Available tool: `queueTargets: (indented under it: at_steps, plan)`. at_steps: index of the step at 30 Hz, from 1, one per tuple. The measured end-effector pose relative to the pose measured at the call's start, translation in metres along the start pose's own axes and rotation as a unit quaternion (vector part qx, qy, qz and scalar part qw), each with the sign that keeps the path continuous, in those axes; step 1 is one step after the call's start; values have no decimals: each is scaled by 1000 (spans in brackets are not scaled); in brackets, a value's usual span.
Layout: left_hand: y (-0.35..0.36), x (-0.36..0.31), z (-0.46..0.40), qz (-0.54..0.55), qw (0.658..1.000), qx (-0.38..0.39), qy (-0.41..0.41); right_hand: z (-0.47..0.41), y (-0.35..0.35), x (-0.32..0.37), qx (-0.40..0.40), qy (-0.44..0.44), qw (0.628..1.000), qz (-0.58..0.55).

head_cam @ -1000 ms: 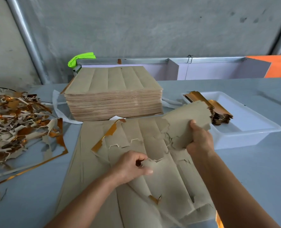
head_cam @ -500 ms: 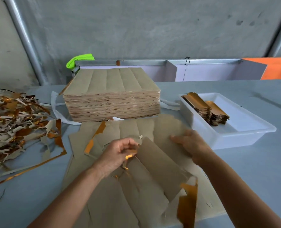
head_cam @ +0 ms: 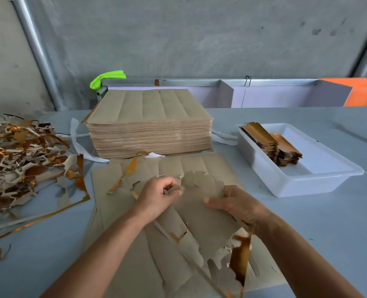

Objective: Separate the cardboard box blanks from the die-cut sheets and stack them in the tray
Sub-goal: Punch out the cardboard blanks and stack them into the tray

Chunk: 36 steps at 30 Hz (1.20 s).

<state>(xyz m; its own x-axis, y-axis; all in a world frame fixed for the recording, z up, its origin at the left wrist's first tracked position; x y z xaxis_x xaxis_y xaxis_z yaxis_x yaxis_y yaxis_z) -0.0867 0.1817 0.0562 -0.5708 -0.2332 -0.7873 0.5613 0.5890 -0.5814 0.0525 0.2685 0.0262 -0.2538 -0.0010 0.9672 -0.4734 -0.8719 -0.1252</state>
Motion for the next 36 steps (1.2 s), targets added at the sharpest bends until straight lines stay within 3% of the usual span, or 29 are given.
queueTargets:
  at_steps: [6, 11, 13, 15, 17, 19, 21, 23, 26, 29, 32, 36]
  plan:
    - [2, 2, -8, 73, 995, -24, -57, -4, 4, -6, -18, 0, 999, -44]
    - [-28, 37, -7, 209, 948, -185, -154, -1, -18, -24, -124, 19, 978, -166]
    - [-38, 45, -3, 187, 941, -228, -167, 1, -31, -35, -179, 23, 956, -229]
    - [-41, 35, -1, 93, 959, -224, -144, 5, -43, -46, -238, 26, 931, -274]
    - [-31, 9, 5, -1, 982, -174, -75, 7, -50, -54, -277, 21, 913, -300]
    - [0, -17, 15, -108, 992, -65, -16, 7, -51, -58, -293, 12, 902, -316]
    - [33, -27, 30, -296, 955, 4, 28, 6, -51, -61, -303, 5, 894, -330]
    - [50, -24, 40, -407, 912, 28, 39, 7, -50, -65, -314, 4, 883, -349]
    - [58, -23, 42, -404, 912, 51, 59, 9, -53, -72, -317, 17, 878, -358]
    - [68, -25, 39, -362, 919, 137, 76, 12, -68, -72, -331, 22, 885, -326]
    - [79, -24, 40, -387, 882, 249, 100, 19, -93, -72, -367, 28, 876, -310]
    - [82, -24, 44, -448, 825, 316, 137, 34, -127, -72, -436, 11, 827, -354]
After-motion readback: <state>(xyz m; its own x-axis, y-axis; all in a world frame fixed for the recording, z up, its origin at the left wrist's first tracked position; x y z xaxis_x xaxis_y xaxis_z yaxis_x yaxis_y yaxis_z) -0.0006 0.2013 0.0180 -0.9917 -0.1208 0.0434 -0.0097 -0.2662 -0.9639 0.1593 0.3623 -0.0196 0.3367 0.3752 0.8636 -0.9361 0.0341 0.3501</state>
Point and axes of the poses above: each hand's wrist, its own z-axis away from the middle knuckle, its own y-axis out of the palm, x = y × z, the point moved 10 cm from there along -z, towards the middle knuckle, and after that the axes turned 6 degrees about -y, right-handed, at the moved point
